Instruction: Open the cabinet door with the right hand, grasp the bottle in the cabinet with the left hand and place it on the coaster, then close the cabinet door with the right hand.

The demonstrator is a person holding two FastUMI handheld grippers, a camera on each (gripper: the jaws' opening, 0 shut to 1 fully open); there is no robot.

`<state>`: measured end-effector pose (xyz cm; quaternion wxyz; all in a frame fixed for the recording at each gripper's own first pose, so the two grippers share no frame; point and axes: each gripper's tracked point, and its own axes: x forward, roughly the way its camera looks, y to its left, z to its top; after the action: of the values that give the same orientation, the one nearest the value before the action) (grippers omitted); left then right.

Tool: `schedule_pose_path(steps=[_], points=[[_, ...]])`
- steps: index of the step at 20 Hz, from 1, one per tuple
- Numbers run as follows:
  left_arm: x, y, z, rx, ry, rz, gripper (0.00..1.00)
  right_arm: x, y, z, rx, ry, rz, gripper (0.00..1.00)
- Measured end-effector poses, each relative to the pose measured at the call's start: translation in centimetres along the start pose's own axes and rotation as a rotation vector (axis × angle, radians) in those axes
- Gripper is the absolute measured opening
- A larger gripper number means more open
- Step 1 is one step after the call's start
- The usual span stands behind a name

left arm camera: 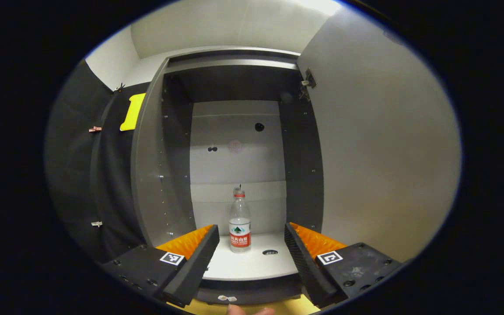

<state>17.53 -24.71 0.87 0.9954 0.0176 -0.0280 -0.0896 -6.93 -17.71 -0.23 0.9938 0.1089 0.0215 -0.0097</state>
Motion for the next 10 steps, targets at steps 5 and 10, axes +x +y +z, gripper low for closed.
schedule_pose_path(steps=[5, 10], points=[[6.4, 0.8, -2.6, -0.013, 0.032, 0.022, 0.92, 0.8, -3.1, -0.1, -0.1, -0.056, -0.098, 0.97], [12.1, 1.9, -5.1, -0.03, 0.07, 0.064, 0.94, 0.4, -3.9, 0.2, -0.119, -0.075, -0.151, 0.98]])
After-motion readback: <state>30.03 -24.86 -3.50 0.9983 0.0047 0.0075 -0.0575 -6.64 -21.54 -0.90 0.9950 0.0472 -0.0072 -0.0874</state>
